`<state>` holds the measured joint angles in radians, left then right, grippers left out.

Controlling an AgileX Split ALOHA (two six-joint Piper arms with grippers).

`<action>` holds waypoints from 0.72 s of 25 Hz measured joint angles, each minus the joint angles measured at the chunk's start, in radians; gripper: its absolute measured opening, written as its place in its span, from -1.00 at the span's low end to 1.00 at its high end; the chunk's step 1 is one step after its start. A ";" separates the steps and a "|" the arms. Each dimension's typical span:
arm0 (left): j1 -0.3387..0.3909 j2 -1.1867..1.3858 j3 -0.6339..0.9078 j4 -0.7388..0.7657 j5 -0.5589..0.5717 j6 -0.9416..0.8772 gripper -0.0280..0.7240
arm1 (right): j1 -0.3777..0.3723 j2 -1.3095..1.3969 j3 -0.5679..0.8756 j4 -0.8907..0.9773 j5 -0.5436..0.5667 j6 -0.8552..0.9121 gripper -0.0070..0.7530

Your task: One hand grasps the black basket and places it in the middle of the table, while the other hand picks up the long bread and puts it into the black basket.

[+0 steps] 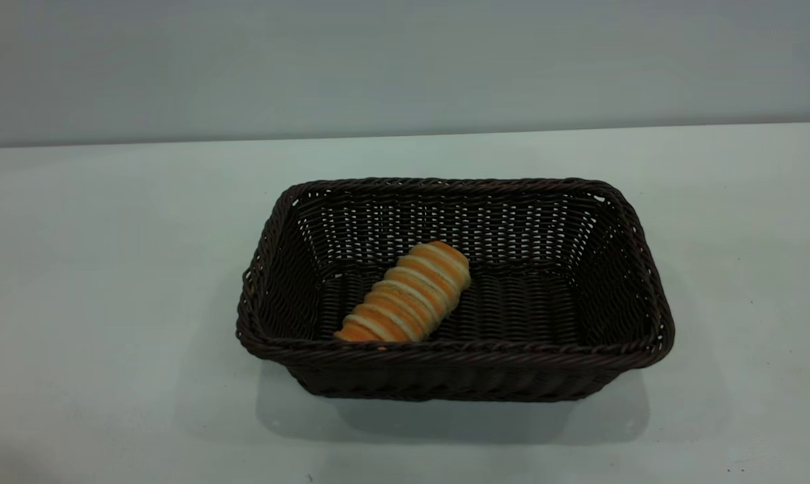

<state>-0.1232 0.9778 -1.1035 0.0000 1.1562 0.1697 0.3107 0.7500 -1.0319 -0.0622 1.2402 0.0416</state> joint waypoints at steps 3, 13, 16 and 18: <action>0.000 -0.123 0.069 0.000 0.000 -0.001 0.35 | 0.000 -0.117 0.000 0.000 0.000 -0.012 0.27; 0.000 -0.422 0.262 -0.035 0.004 -0.004 0.35 | 0.000 -0.419 0.177 0.070 0.000 -0.108 0.27; 0.000 -0.498 0.303 -0.038 0.004 -0.004 0.35 | 0.000 -0.504 0.297 0.107 -0.009 -0.134 0.27; 0.000 -0.545 0.330 -0.038 0.004 -0.004 0.35 | 0.000 -0.551 0.368 0.118 -0.026 -0.138 0.27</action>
<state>-0.1232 0.4333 -0.7739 -0.0377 1.1602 0.1657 0.3107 0.1986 -0.6640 0.0556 1.2143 -0.0966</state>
